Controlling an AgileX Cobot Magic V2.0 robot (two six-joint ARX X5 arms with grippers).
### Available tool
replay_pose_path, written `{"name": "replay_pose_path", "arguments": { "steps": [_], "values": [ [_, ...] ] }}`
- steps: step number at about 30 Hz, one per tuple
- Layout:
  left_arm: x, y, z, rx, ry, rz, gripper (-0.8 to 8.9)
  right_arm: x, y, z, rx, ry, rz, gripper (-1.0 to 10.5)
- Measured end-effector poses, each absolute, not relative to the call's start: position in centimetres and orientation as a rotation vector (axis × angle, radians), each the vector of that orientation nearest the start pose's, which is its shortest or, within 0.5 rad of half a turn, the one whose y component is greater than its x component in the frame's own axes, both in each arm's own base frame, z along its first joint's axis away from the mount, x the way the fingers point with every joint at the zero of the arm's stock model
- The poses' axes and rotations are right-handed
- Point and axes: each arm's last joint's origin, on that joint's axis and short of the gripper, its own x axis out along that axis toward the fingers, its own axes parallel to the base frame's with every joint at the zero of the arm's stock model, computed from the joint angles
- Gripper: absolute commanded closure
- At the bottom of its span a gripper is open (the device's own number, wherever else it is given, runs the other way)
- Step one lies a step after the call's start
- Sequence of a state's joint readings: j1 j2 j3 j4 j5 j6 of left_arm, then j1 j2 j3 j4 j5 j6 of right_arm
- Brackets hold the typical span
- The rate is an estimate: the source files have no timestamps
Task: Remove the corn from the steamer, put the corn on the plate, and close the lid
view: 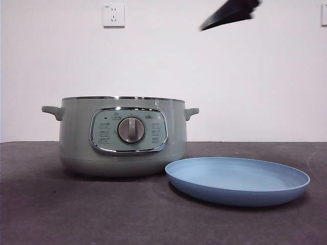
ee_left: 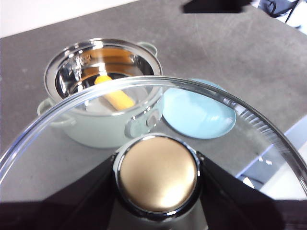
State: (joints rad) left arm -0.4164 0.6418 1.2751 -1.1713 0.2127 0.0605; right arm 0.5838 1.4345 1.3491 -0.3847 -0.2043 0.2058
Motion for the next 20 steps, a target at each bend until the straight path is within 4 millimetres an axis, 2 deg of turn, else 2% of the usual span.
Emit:
{"name": "replay_pose_path", "arguments": {
  "steps": [7,11,15,18,20],
  "values": [
    [4.5,-2.7,40.4,0.117,0.542,-0.639,8.22,30.3,24.8,35.6,0.027,0.571,0.685,3.5],
    [4.4,-2.8,40.4,0.108,0.541,-0.675,8.22,32.9,27.9,34.0,-0.027,0.607,0.651,3.5],
    [4.4,-2.8,40.4,0.106,0.541,-0.683,8.22,35.2,30.0,30.8,-0.069,0.651,0.606,3.5],
    [4.4,-2.8,40.4,0.106,0.541,-0.682,8.22,36.5,31.1,26.9,-0.108,0.727,0.575,3.5],
    [4.4,-2.8,40.4,0.106,0.541,-0.683,8.22,37.0,31.4,25.2,-0.129,0.758,0.556,3.5]
  ]
}}
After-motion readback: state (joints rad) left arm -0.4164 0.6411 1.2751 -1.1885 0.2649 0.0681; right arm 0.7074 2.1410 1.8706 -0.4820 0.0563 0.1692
